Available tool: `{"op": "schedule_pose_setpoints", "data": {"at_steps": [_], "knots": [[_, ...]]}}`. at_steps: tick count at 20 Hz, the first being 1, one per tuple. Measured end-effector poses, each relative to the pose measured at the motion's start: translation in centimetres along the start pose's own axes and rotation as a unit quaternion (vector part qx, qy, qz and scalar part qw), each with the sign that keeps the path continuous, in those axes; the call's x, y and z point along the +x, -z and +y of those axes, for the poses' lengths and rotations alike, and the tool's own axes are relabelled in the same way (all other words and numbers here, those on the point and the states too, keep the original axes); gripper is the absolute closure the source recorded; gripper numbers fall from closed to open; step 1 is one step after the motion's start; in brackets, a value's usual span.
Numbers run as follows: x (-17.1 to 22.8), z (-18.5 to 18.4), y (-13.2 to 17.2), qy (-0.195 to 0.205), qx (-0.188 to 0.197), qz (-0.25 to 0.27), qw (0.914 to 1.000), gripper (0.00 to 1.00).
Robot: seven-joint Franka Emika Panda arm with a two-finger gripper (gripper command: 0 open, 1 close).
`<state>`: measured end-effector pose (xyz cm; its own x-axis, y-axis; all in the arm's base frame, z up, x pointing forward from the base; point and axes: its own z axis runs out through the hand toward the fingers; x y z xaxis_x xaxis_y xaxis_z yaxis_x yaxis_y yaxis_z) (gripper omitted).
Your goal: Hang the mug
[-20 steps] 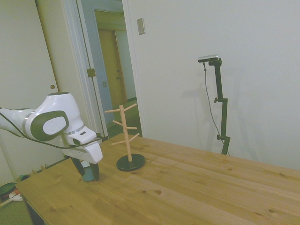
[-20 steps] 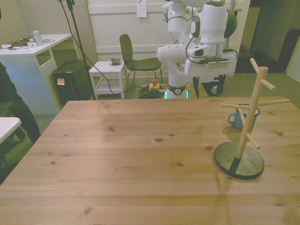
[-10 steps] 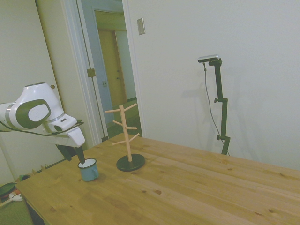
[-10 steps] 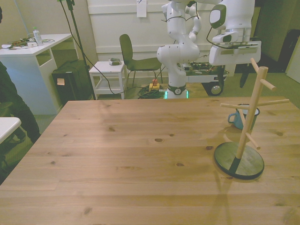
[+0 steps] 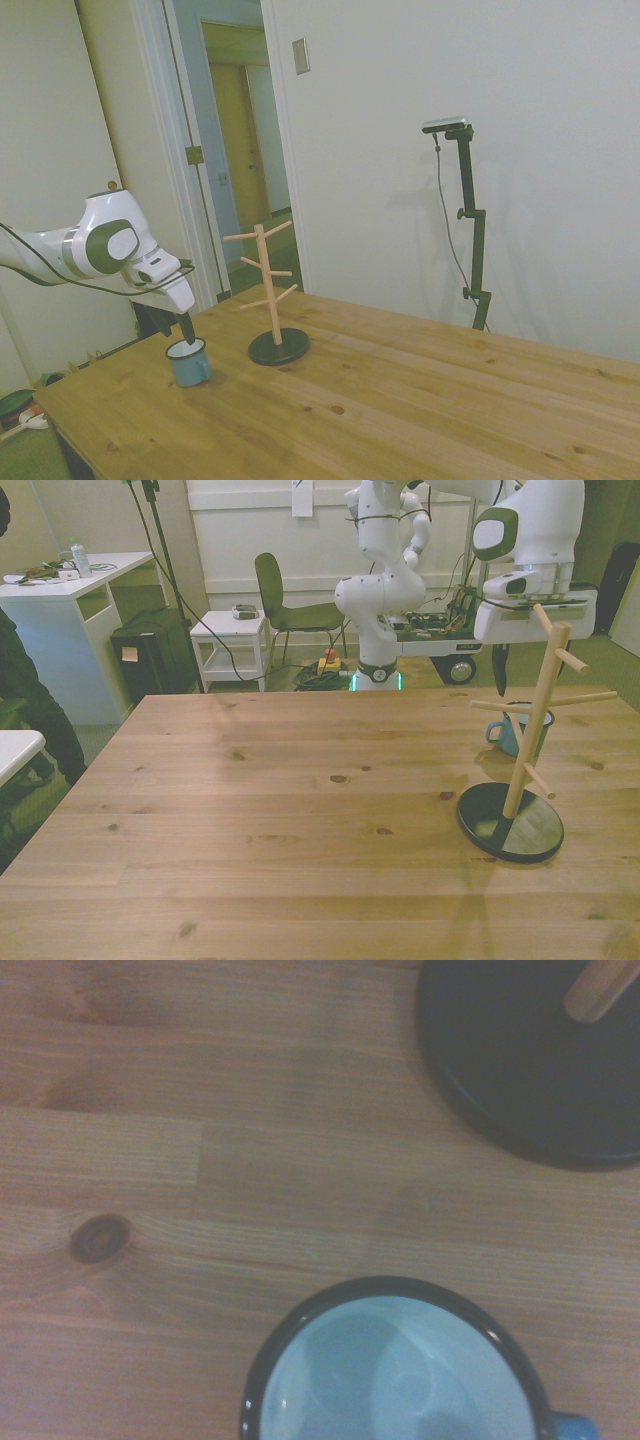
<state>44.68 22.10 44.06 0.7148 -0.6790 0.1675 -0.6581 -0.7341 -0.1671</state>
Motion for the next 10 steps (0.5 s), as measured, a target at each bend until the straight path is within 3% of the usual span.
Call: {"op": "schedule_pose_setpoints", "data": {"at_steps": [7,8,10], "knots": [[-2.4,-1.9,-2.5,-0.004,-0.002,-0.002,1.0,0.0],[-2.4,-2.1,-2.7,-0.007,-0.003,-0.004,1.0,1.0],[-2.2,-2.4,-3.2,-0.011,-0.006,-0.008,0.9999,1.0]]}}
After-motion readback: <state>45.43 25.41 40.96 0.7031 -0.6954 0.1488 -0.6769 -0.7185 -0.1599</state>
